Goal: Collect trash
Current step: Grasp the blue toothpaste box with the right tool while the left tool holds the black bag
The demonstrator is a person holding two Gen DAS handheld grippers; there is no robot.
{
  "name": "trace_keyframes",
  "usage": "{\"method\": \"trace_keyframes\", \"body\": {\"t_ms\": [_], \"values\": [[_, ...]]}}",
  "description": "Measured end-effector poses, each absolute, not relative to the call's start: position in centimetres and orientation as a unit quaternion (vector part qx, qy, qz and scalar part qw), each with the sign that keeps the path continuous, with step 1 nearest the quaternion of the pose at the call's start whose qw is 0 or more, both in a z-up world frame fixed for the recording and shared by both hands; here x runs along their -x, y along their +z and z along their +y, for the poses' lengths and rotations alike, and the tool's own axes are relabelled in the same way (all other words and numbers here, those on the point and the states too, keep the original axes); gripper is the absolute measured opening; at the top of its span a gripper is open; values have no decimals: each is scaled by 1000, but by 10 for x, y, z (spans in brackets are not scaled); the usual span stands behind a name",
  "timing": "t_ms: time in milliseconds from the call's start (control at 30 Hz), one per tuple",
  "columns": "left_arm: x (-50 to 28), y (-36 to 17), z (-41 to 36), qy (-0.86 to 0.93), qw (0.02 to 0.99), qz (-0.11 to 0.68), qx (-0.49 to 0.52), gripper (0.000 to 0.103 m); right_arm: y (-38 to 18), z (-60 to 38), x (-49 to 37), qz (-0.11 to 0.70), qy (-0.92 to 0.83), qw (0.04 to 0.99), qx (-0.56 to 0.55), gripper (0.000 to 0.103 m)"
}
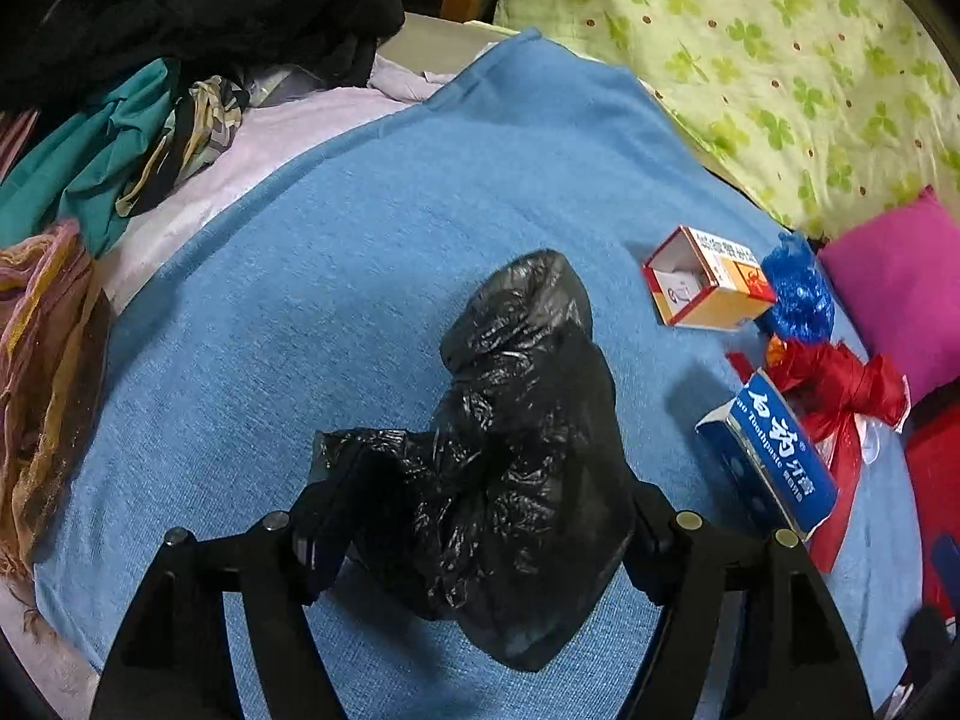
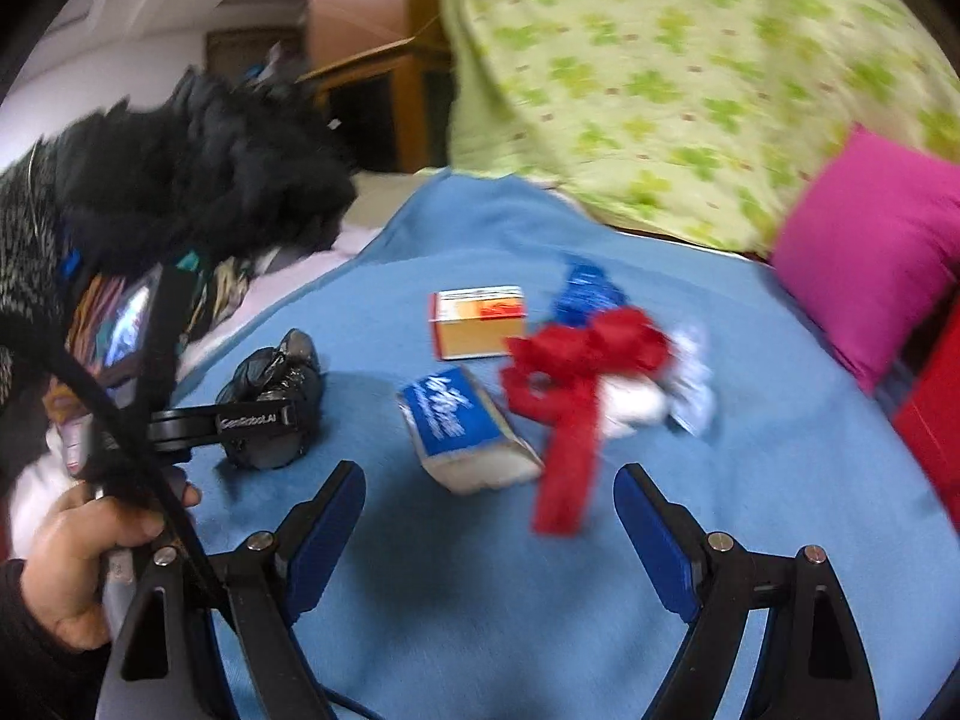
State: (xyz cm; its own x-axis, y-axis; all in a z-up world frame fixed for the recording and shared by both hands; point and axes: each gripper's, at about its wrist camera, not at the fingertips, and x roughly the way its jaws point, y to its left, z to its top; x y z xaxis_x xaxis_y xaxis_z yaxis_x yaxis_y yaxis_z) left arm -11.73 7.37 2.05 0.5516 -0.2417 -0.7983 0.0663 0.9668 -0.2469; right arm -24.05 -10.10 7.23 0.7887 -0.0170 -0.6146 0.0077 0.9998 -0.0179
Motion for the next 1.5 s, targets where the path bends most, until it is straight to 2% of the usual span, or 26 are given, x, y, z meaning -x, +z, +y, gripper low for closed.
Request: {"method": "trace_keyframes", "body": {"t_ms": [133,267,467,500,533,600,633,1067,1500], "values": [[113,20,81,-94,873,466,114,75,58,-97,201,357,8,934,27,87],[110,19,84,-95,872,464,126,63,44,-102,175,384,17,923,21,87],[110,18,82,-96,872,464,124,63,18,-107,147,418,17,908,12,87],[110,18,82,-97,872,464,124,60,17,-111,145,423,18,906,-4,85],[109,18,81,-98,872,464,123,57,15,-118,145,424,16,905,-26,75],[109,17,80,-102,871,464,121,44,16,-125,146,424,15,904,-46,70],[109,17,79,-104,871,465,119,43,17,-129,148,424,15,904,-58,68],[124,23,63,-123,884,444,76,36,61,-154,249,357,-3,921,-159,68],[157,27,32,-142,896,420,1,36,65,-220,385,304,-90,909,-270,68]]}}
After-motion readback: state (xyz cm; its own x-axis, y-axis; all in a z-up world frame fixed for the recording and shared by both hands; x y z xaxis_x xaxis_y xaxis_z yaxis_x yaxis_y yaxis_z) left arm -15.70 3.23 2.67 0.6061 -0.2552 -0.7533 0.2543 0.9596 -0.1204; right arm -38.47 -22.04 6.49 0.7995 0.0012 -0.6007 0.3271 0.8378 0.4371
